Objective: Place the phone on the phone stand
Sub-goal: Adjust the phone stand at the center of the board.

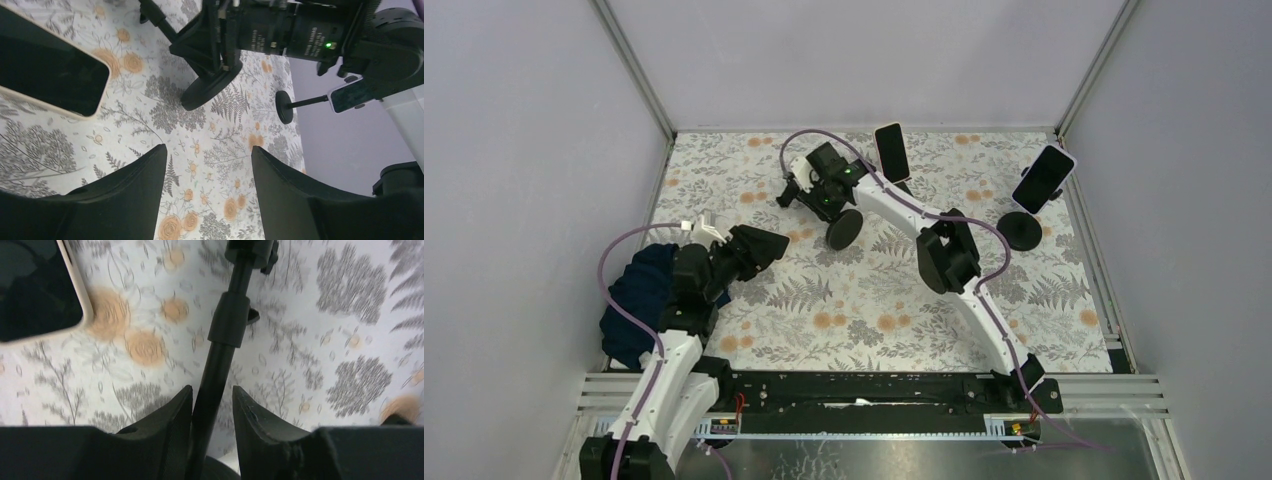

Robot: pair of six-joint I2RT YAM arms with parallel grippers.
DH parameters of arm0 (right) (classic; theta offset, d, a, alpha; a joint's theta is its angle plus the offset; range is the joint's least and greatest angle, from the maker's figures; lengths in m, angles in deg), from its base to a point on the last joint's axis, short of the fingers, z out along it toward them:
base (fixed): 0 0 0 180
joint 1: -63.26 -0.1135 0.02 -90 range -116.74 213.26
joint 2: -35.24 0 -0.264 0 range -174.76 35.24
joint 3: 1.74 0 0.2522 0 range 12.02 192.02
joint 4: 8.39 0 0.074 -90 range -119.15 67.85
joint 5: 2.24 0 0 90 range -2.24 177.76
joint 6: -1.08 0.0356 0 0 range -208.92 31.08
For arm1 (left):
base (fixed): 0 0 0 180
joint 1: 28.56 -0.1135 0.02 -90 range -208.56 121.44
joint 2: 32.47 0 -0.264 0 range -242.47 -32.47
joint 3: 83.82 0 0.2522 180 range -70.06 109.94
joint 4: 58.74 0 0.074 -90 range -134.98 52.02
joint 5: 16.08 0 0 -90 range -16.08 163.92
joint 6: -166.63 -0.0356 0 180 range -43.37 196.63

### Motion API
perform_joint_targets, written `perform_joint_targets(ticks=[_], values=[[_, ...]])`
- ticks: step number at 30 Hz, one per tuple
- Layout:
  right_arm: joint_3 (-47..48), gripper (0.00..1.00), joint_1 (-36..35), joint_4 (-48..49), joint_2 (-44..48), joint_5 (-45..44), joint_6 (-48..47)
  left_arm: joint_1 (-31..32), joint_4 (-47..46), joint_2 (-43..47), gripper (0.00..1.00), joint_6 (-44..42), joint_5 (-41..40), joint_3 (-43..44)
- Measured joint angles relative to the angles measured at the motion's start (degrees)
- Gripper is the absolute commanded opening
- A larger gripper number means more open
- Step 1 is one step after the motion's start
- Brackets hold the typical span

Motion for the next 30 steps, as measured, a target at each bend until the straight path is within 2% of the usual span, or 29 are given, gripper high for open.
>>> perform_joint_targets(ticks=[3, 5, 7, 10, 14, 17, 21, 26, 30], values=[[-1.88, 0.41, 1.36, -3.52, 1.33, 1.38, 0.0, 0.0, -2.89, -1.44, 0.7, 3.37, 1.05, -2.23], [-5.92, 0.36, 2.8, -5.75, 3.78, 2.34, -0.13, 0.0, -5.33, -2.97, 0.69, 6.03, 1.81, -3.56], [-8.9, 0.29, 3.28, -6.1, 5.44, 2.49, -0.2, 0.0, -7.76, -4.35, 0.69, 8.22, 2.56, -4.46], [-18.1, 0.11, 4.11, -5.92, 11.02, 2.14, -0.28, 0.04, -12.33, -6.43, 0.69, 11.76, 3.52, -5.92], [-22.82, 0.04, 4.59, -6.08, 14.01, 2.51, -1.22, 1.84, -18.95, -9.79, 0.69, 16.48, 3.54, -8.26], [-27.74, 0.0, 5.29, -3.26, 16.92, 4.85, -1.03, 7.17, -24.0, -13.7, 0.7, 19.98, 1.92, -9.35], [-39.71, 0.0, 7.54, 0.13, 24.98, 10.47, 0.57, 16.04, -32.68, -19.1, 0.7, 23.82, -2.49, -10.16], [-55.54, 0.0, 10.6, 8.22, 40.28, 17.35, 4.26, 21.94, -42.21, -24.81, 0.7, 26.4, -9.27, -9.81], [-65.24, 0.0, 11.54, 17.18, 52.52, 21.55, 6.82, 25.99, -46.18, -31.85, 0.7, 26.51, -12.76, -4.48]])
